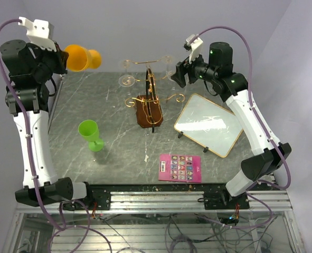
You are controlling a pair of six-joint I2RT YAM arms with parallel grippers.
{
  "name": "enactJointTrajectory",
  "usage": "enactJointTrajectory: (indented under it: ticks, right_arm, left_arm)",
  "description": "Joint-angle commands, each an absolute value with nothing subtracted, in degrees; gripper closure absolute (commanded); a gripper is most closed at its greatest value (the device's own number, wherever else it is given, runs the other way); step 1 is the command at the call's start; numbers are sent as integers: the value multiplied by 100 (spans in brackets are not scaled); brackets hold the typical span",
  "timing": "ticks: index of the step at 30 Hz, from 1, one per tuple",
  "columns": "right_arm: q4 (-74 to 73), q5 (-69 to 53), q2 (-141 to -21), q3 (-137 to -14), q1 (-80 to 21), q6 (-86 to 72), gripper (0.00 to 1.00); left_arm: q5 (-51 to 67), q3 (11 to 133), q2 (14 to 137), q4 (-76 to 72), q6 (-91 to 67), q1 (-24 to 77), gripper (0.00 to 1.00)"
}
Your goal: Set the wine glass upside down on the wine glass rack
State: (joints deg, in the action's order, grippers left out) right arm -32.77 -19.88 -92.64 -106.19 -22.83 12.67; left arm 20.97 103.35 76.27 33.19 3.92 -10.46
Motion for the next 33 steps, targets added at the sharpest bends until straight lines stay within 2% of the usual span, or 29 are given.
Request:
enactJointTrajectory:
  ticks: [1, 4, 11, 19, 33]
  right_arm:
    - [-2769, -2582, -9244, -10645, -2250, 473, 28]
    - [-2534, -3008, -9214, -10459, -2250, 72, 28]
    - [-2040, -3576, -9219, -10279, -2250, -742, 31]
    - [-1386, -3950, -9251, -9822, -2250, -1676, 35]
    - [-961, -4350, -9551, -10027, -2250, -2349, 47]
  left_arm:
    - [2985, 10685, 7550, 2671, -470, -885, 93]
    - [3394, 10703, 7602, 2390, -1057, -694, 93]
    - [2819, 10830, 7819, 2391, -954, 531, 93]
    - [3226, 10765, 8000, 2057, -1316, 852, 93]
    - [3579, 10493, 7971, 2004, -978, 1204, 93]
